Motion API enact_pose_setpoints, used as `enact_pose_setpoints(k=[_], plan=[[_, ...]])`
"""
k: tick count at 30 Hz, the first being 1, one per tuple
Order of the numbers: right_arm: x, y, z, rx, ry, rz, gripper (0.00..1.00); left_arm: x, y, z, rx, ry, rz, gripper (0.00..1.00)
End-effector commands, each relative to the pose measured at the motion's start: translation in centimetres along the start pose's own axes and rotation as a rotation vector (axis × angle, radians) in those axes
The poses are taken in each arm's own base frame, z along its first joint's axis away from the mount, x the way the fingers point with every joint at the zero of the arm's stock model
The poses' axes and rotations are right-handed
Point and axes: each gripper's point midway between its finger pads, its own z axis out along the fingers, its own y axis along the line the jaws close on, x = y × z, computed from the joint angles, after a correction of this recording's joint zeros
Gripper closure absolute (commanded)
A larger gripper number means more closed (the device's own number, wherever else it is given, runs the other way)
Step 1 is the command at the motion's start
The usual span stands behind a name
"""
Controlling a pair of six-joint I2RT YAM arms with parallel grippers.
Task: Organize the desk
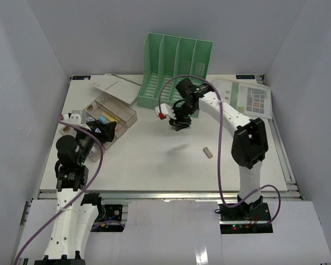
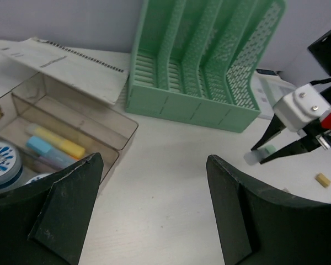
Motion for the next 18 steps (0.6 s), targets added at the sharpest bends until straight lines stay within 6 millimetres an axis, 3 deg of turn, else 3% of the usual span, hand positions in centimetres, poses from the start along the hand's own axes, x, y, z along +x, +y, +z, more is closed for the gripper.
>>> enact_pose_setpoints(k=[1,4,5,9,12,13,18], plan=[[-7.5,-3.0,3.1,-0.018,-0.075,0.056,0.92,-0.3,3.9,-0.9,-0.235,-0.013,0.007,0.14],[-14.1,-6.1,3.9,0.113,-0.185,0.094,0.92,-1.0,4.8,-1.7,-0.297,-0.047,0.005,0.13],[-16.7,-8.3,3.9,0.21,-0.274,0.063,0.92,-1.4,5.1,-2.1,-0.323,-0.067,0.006,0.14],[-23.5,-9.5,4.4,0.349,-0.552,0.119,0.92,-2.0,5.2,-2.4,-0.342,-0.091,0.004,0.14],[-26.2,-11.6,6.2,0.355,-0.669,0.252,0.92,-2.0,5.2,-2.5,-0.341,-0.095,0.003,0.14],[-27.7,-12.7,5.1,0.377,-0.733,0.294,0.92,-2.1,5.2,-2.6,-0.34,-0.097,0.003,0.14],[-29.3,-16.3,4.6,0.535,-0.899,0.306,0.92,-2.3,5.0,-2.7,-0.333,-0.109,0.002,0.14]])
